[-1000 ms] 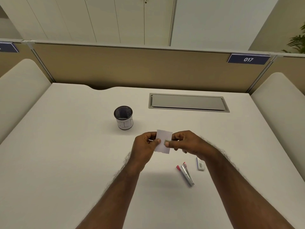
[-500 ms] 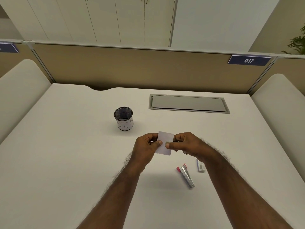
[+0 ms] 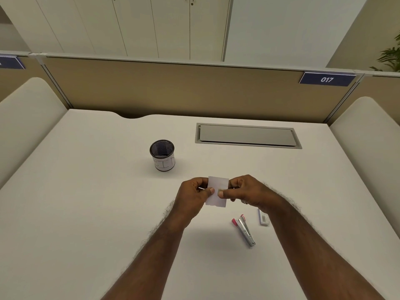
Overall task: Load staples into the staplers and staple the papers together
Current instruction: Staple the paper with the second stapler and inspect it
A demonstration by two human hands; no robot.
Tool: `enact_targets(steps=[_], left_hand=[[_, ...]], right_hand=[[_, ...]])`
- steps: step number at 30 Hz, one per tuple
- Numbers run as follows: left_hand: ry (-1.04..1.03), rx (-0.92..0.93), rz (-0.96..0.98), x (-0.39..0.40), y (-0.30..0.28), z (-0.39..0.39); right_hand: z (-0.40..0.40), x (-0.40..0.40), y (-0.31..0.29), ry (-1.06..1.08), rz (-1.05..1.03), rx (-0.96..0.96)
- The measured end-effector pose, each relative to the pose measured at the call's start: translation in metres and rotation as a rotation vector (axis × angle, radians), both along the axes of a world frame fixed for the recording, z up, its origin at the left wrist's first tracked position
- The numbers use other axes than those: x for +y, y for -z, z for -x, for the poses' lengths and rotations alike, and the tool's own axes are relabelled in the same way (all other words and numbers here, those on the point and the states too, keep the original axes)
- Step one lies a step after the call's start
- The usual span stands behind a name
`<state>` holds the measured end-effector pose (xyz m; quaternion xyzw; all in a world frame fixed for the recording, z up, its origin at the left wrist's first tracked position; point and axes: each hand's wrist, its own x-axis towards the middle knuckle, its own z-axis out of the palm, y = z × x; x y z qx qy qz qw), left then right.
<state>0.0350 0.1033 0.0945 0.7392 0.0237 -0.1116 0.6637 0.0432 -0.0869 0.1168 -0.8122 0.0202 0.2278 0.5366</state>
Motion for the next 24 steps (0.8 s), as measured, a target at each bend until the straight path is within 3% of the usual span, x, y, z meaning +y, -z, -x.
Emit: enact_targets(steps=[10, 16, 20, 24], left_hand=[[-0.042, 0.009, -0.071, 0.007, 0.006, -0.003], [-0.215, 0.045, -0.078, 0.014, 0.01, -0.008], [-0.24, 0.065, -0.073, 0.016, 0.011, -0.009], [-0.224, 0.072, -0.082, 0.015, 0.011, -0.008]], right_hand=[[0.003, 0.0, 0.013, -0.06, 0.003, 0.088], [0.015, 0.016, 0.047, 0.246, -0.066, 0.118], [0.031, 0.04, 0.076, 0.403, 0.281, 0.015], [0.039, 0.064, 0.1, 0.352, 0.516, -0.017]])
